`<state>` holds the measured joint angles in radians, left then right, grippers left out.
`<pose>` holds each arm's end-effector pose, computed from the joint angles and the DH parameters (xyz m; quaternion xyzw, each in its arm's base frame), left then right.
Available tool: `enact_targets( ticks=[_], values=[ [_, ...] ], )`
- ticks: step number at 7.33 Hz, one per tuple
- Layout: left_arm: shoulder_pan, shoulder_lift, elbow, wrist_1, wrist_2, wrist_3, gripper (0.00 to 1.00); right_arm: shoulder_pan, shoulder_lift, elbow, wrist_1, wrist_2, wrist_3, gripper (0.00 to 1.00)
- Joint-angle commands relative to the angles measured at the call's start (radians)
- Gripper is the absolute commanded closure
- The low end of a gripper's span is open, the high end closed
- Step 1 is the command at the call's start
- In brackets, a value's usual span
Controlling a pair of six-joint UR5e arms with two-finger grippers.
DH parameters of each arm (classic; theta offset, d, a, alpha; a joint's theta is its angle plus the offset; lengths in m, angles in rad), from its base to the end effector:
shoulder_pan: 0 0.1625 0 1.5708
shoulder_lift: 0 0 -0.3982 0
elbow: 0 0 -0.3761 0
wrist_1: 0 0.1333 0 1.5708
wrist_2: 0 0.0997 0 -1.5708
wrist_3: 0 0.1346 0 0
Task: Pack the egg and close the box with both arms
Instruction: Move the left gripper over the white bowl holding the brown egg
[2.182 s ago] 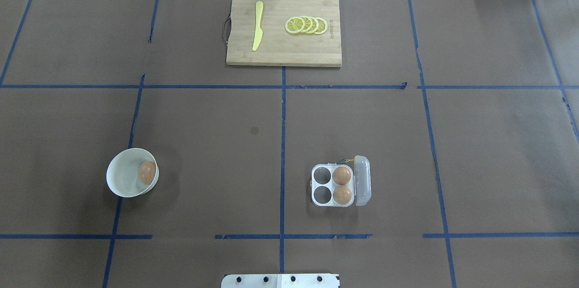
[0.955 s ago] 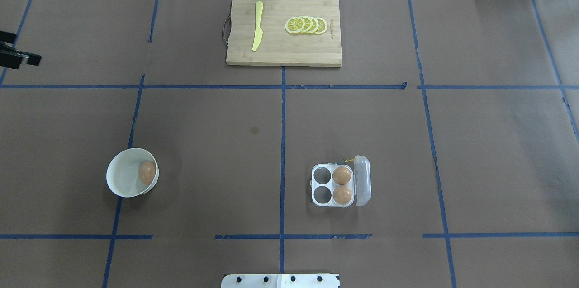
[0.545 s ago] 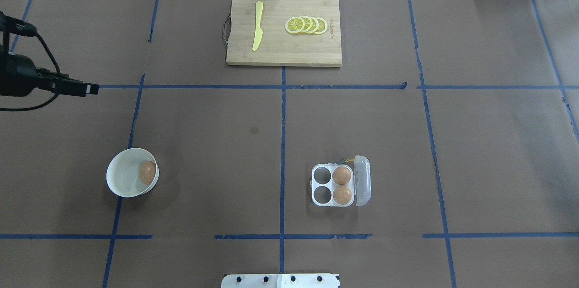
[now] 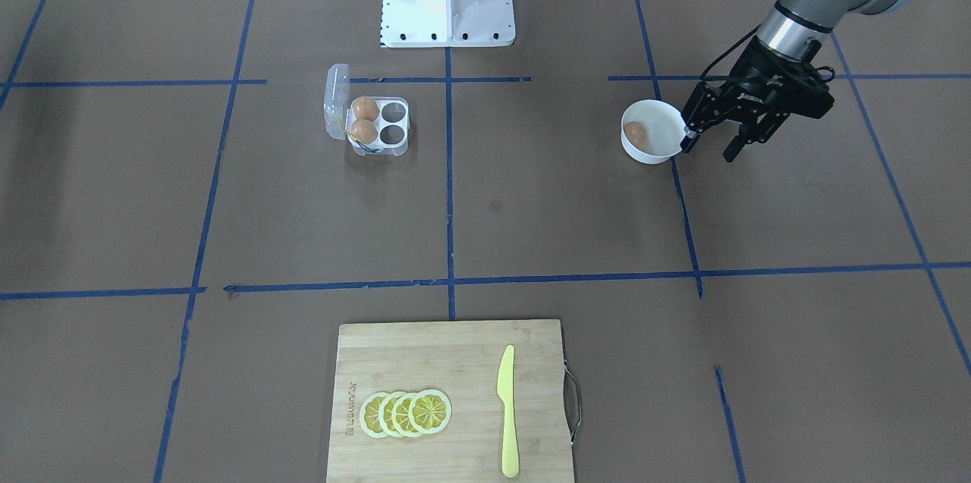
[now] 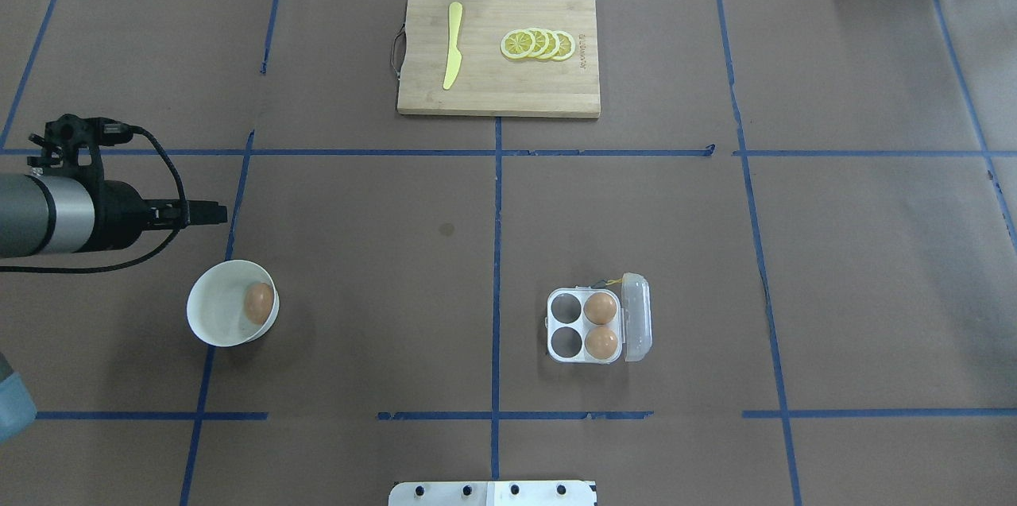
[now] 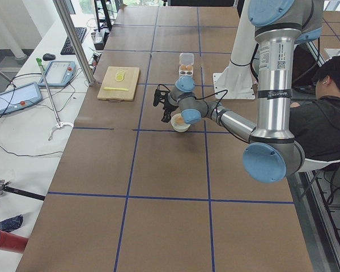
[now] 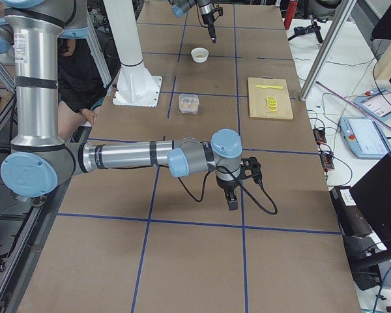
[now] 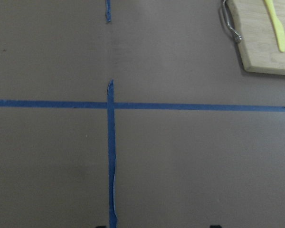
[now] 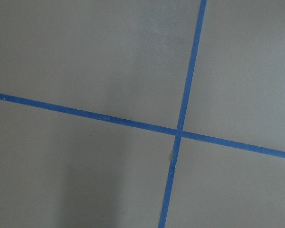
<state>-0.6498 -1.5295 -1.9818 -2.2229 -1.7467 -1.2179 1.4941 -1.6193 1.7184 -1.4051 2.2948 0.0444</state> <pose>0.3312 -0.3895 0.4086 0.1669 0.4640 -0.0860 0.8657 0.0074 -0.4795 0.5943 0.1020 -0.3579 -0.0617 0.9261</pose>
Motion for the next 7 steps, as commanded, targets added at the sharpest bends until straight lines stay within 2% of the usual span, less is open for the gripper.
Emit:
enact_targets(
  ticks=[1,3,7],
  values=[
    [0.111,0.002,-0.061,0.150,0.084,-0.089,0.23,0.000,0.004,-0.002,0.000,0.000,0.000,0.00],
    [0.197,0.000,-0.052,0.200,0.151,-0.133,0.27,0.000,0.006,0.000,0.000,0.000,-0.001,0.00],
    [0.223,-0.020,-0.029,0.200,0.154,-0.143,0.27,0.000,0.006,0.000,0.000,0.000,-0.001,0.00]
  ],
)
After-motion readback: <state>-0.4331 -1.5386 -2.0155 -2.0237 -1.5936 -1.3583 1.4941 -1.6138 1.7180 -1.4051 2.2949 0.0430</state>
